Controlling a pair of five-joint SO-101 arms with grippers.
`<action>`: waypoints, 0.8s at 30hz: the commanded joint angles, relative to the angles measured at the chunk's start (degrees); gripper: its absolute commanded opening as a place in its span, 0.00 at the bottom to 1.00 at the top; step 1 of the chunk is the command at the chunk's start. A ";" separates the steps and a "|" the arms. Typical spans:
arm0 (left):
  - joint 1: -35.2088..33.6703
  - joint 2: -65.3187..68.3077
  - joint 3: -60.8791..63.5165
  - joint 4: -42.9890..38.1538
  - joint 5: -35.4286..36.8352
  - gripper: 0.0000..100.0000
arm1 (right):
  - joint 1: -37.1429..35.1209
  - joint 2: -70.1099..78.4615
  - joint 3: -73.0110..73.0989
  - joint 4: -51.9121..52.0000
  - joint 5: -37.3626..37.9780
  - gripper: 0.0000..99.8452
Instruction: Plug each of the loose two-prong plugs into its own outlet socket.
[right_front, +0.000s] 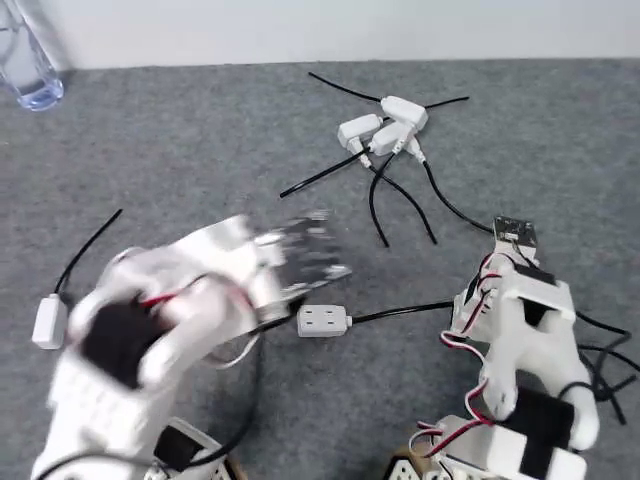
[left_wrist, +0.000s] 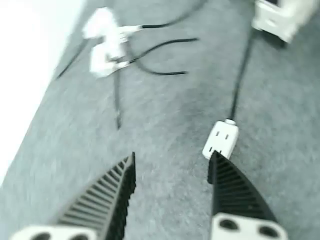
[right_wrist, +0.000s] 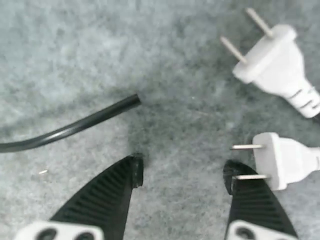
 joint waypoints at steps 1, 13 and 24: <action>-10.37 -8.79 2.95 3.16 12.13 0.22 | 1.10 -1.89 -0.79 -3.65 -0.18 0.28; -33.14 -29.80 34.95 -14.51 18.90 0.22 | 2.07 -1.80 -1.32 0.48 0.18 0.28; -40.26 -37.27 68.00 -35.08 23.65 0.22 | 3.56 -5.67 -7.65 11.12 6.59 0.28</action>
